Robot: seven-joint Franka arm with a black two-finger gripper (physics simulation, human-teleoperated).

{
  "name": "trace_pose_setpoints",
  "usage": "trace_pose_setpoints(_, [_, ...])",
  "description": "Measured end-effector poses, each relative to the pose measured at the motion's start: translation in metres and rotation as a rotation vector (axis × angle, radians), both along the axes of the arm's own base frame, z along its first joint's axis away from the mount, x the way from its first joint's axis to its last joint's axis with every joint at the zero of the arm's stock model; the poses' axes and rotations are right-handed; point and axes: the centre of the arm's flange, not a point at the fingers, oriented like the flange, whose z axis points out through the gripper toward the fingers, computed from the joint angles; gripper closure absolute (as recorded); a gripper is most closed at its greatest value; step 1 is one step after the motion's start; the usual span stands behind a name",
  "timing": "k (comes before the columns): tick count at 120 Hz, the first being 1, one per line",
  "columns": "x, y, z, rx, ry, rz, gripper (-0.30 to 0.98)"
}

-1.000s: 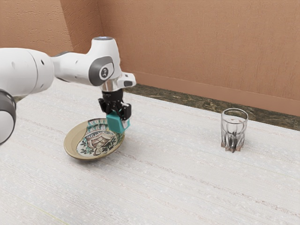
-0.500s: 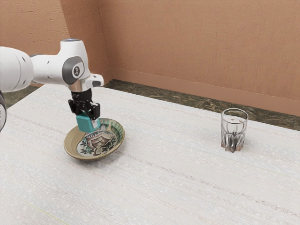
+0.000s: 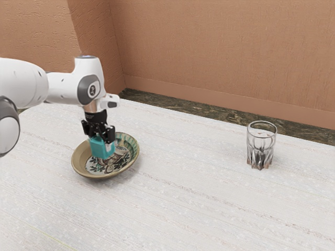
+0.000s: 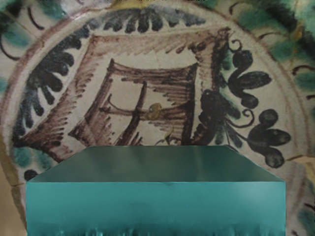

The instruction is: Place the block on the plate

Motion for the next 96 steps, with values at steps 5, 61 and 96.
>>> trace_pose_setpoints(5, [0.0,-0.001,0.0,-0.002,-0.002,-0.005,0.2])
trace_pose_setpoints(61, [0.028,-0.107,0.09,-0.069,-0.134,-0.256,0.02])
trace_pose_setpoints(96, [-0.043,-0.18,0.25,-0.066,-0.176,-0.542,0.01])
